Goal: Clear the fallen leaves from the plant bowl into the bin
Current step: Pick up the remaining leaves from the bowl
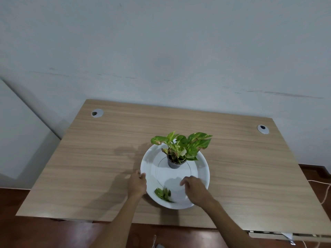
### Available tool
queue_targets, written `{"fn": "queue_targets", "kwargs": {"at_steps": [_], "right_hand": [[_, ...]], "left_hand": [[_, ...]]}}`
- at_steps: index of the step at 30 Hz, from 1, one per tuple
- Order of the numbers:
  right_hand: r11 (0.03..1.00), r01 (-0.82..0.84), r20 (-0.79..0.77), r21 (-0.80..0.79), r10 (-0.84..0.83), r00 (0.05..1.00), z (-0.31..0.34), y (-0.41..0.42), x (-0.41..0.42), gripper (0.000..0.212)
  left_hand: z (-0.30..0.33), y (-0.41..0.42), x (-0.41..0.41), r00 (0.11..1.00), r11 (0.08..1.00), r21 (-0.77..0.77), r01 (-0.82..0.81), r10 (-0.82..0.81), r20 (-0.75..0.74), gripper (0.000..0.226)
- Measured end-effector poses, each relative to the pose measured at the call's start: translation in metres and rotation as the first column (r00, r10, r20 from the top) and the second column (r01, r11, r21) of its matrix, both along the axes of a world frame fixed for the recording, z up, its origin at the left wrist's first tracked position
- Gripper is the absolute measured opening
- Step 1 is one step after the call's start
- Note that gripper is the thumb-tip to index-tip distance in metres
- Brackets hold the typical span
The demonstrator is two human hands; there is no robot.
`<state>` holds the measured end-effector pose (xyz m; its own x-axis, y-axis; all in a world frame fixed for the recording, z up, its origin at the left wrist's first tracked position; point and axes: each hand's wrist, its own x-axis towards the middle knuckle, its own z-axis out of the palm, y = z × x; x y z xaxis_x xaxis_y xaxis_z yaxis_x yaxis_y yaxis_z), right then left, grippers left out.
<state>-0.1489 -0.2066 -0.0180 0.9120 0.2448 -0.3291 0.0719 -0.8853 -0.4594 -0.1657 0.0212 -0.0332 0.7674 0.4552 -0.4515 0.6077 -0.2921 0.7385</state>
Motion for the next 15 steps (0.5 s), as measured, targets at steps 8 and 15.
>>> {"fn": "queue_targets", "kwargs": {"at_steps": [8, 15], "right_hand": [[0.766, -0.380, -0.029, -0.518, 0.428, 0.903, -0.012, -0.008, -0.005, 0.025], [0.985, -0.105, -0.237, 0.140, 0.136, 0.962, -0.007, 0.022, -0.015, 0.033]], "left_hand": [[0.001, -0.003, 0.000, 1.000, 1.000, 0.001, -0.015, 0.015, -0.003, 0.017], [-0.001, -0.003, 0.000, 1.000, 0.999, 0.038, -0.006, 0.007, -0.018, 0.018]]}}
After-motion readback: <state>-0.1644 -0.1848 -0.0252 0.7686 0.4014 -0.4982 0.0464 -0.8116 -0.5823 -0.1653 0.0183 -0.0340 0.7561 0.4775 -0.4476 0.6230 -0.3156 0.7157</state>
